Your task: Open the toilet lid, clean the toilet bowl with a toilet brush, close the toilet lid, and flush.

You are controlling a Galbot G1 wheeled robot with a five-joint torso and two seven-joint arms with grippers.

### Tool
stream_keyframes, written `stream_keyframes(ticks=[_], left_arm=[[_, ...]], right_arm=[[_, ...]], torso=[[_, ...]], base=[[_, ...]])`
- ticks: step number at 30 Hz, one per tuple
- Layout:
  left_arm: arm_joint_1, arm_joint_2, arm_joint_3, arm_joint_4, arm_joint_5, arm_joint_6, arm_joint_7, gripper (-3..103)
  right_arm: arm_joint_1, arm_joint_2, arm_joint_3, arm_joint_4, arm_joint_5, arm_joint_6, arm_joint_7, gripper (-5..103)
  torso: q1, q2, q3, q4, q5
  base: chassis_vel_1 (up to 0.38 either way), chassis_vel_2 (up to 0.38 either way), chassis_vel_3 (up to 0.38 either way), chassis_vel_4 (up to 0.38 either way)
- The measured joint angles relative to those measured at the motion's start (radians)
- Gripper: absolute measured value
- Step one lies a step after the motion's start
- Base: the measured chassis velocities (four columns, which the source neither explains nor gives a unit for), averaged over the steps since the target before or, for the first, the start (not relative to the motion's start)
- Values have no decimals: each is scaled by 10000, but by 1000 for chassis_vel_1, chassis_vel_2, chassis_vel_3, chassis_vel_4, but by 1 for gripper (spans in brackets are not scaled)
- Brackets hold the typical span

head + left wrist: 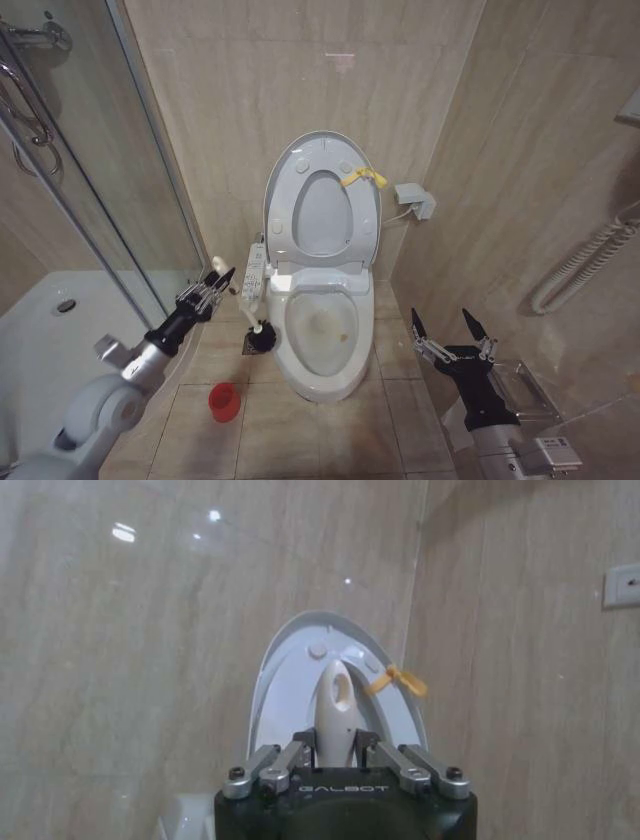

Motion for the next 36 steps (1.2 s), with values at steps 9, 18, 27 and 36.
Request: stream_keyframes(ticks=[9,18,27,36], left_arm=[[-2367,60,1692,1539,-93,-3,92,25],[-5034,-855,3932,4191,97,-246,-102,25],[-6512,-1854,5225,5439,264,-314,3,25],[-6867,-2439,5591,5695,347,-266,19,25]], right_arm=[[0,0,0,0,0,0,0,100],[0,0,-1,0,0,0,-1,100],[0,0,0,0,0,0,0,100],[1,0,0,0,0,0,0,100]], torso=[[0,0,0,-1,3],[-1,-1,-1,-5,3],[0,-1,0,-3,4],[0,-1,-1,-1,4]], base=[[0,0,0,0],[0,0,0,0],[0,0,0,0],[0,0,0,0]])
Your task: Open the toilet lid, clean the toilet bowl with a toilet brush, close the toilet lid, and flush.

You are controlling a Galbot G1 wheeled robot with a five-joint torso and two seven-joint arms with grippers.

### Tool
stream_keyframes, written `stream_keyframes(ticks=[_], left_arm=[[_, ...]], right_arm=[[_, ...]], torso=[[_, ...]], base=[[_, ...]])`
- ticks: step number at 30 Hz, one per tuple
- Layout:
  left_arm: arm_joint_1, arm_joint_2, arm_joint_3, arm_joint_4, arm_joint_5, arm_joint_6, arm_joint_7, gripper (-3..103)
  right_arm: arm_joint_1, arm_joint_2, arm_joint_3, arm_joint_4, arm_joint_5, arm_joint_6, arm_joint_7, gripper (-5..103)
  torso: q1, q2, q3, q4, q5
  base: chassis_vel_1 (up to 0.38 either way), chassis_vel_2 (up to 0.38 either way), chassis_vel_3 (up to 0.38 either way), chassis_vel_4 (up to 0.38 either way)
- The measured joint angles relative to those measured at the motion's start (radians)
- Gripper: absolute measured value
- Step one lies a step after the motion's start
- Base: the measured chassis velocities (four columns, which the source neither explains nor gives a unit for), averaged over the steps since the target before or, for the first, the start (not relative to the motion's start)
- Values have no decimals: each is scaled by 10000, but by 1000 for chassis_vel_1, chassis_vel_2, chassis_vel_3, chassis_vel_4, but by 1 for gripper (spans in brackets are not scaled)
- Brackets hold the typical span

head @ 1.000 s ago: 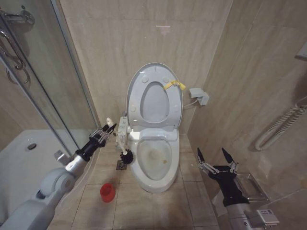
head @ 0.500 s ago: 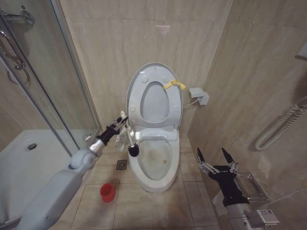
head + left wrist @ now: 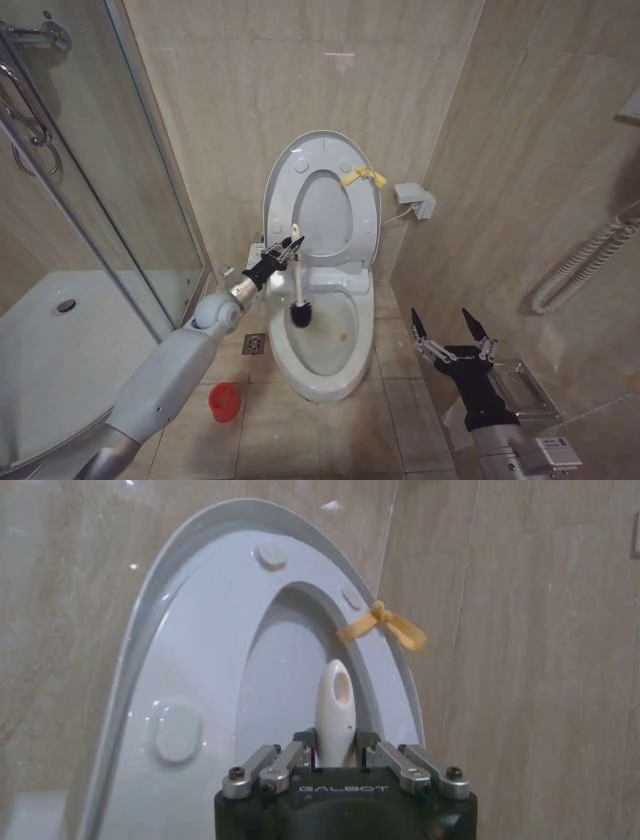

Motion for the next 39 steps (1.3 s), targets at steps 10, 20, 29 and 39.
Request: stream_keyframes(ticks=[10,20,29,39], left_arm=[[111,-798,334,1278,263,-1065,-489,25],[398,-1480,519,2411,727,-2463,-737,24],[851,-1703,427,2563,177,-2535,-1093,24],[775,-1773,436,3228,57,-2536,-663,24]], right_arm=[[0,0,0,0,0,0,0,100],[0,0,0,0,0,0,0,100],[0,0,0,0,0,0,0,100],[0,0,0,0,0,1,0,100]], torso=[[0,0,0,0,-3],[0,1,-1,-1,0],[-1,1,-1,-1,-1],[-1,1,-1,-2,-1]], base=[[0,0,0,0],[0,0,0,0],[0,0,0,0],[0,0,0,0]])
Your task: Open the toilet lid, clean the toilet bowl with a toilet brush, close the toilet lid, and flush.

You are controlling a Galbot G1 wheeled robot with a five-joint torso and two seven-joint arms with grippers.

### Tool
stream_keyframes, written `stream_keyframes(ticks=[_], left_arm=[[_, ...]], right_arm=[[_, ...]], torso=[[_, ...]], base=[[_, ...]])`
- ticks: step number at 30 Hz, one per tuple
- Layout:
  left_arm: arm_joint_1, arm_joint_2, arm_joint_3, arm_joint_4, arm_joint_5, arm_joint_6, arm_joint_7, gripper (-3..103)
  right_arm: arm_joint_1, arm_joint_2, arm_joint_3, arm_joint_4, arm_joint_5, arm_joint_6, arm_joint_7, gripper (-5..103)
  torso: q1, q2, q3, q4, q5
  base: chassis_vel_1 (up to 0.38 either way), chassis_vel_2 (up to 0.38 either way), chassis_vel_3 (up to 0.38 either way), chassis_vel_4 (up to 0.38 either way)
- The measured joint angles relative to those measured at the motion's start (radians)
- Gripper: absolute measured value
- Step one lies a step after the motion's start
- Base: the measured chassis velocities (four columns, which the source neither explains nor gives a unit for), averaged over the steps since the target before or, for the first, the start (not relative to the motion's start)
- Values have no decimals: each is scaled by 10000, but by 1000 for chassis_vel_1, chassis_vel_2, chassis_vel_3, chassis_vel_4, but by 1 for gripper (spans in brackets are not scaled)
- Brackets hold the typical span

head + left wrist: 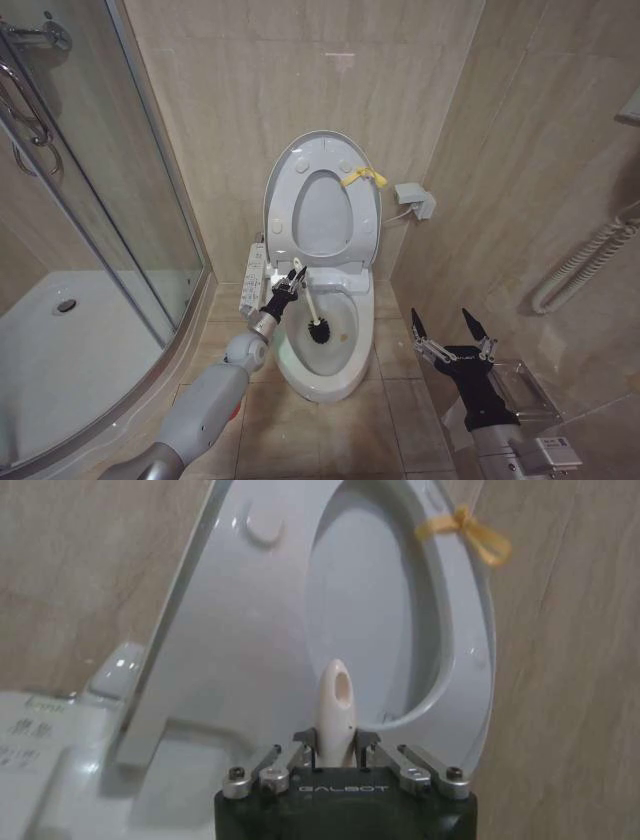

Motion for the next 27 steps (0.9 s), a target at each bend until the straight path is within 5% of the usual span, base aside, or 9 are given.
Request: stream_keyframes(ticks=[9,16,23,27], left_arm=[[-150,152,358,816,1387,-212,487,24],[285,449,294,208,2345,-277,476,24],[1156,508,-85,-250,2595,-281,3,24],[1458,387,-255,-383,1794,-135,-375,24]], right_arm=[[0,0,0,0,0,0,0,100],[0,0,0,0,0,0,1,100],[0,0,0,0,0,0,0,100],[0,0,0,0,0,0,0,100]], torso=[[0,0,0,-1,-2],[0,0,0,1,-2],[0,0,0,2,-1],[0,0,0,4,-1]], base=[[0,0,0,0],[0,0,0,0],[0,0,0,0],[0,0,0,0]])
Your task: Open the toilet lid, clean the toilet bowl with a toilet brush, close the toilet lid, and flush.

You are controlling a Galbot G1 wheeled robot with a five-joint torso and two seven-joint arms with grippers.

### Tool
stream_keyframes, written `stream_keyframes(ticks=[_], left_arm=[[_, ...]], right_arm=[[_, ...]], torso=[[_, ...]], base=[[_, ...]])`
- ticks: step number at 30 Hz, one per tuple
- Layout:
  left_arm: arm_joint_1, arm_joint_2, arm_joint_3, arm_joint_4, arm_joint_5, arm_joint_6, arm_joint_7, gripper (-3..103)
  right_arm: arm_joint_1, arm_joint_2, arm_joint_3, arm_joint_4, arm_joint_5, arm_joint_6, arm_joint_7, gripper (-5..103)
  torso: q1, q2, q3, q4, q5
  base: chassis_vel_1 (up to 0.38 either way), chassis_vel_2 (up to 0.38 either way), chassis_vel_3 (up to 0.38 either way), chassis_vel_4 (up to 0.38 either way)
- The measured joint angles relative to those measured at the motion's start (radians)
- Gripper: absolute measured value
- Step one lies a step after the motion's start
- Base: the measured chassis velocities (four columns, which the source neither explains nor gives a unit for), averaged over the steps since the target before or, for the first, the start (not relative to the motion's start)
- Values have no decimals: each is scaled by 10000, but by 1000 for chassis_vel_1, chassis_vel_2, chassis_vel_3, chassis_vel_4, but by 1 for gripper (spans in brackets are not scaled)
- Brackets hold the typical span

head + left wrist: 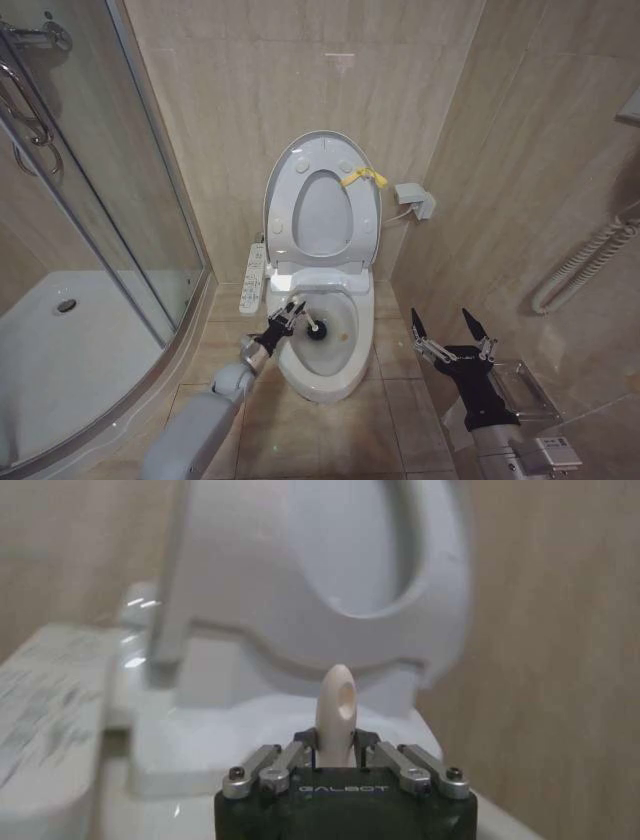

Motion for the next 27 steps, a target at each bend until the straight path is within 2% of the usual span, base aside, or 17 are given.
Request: stream_keyframes(ticks=[1,4,5,7,9,12,15,18,19,21,24,27], left_arm=[[69,-131,-100,-114,-751,140,-260,24],[77,-406,-278,-493,-2163,387,-806,24],[77,-406,-278,-493,-2163,387,-806,24],[-39,-641,-394,-575,-2938,457,-927,24],[-71,-690,-421,-573,-3036,460,-926,24],[-263,-1038,-535,-481,-3646,476,-867,24],[-314,-1155,-546,-358,-3646,483,-796,24],[-321,-1181,-546,162,-2500,314,-399,24],[-321,-1181,-546,162,-2500,314,-399,24],[-306,-1120,-511,593,-1576,103,4,24],[-348,-1139,-492,853,-1105,-29,237,24],[-436,-1203,-391,926,-1093,-55,290,22]], right_arm=[[0,0,0,0,0,0,-1,100],[0,0,0,0,0,0,0,100],[0,0,0,0,0,0,0,100],[0,0,0,0,0,0,0,100],[0,0,0,0,0,0,0,100],[0,0,0,0,0,0,-1,100],[0,0,0,0,0,0,-1,100],[0,0,0,0,0,0,0,100],[0,0,0,0,0,0,0,100],[0,0,0,0,0,0,0,100],[0,0,0,0,0,0,0,100],[0,0,0,0,0,0,0,100]], torso=[[0,0,0,-2,0],[0,0,0,-5,1],[0,0,0,-5,1],[1,0,0,-5,2],[1,0,0,-5,2],[1,0,0,-5,2],[1,0,0,-6,2],[1,0,1,-2,1],[1,0,1,-2,1],[1,0,0,3,2],[0,0,0,2,2],[1,0,0,1,3]], base=[[0,0,0,0],[0,0,0,0],[0,0,0,0],[0,0,0,0],[0,0,0,0],[0,0,0,0],[0,0,0,0],[0,0,0,0],[0,0,0,0],[0,0,0,0],[0,0,0,0],[0,0,0,0]])
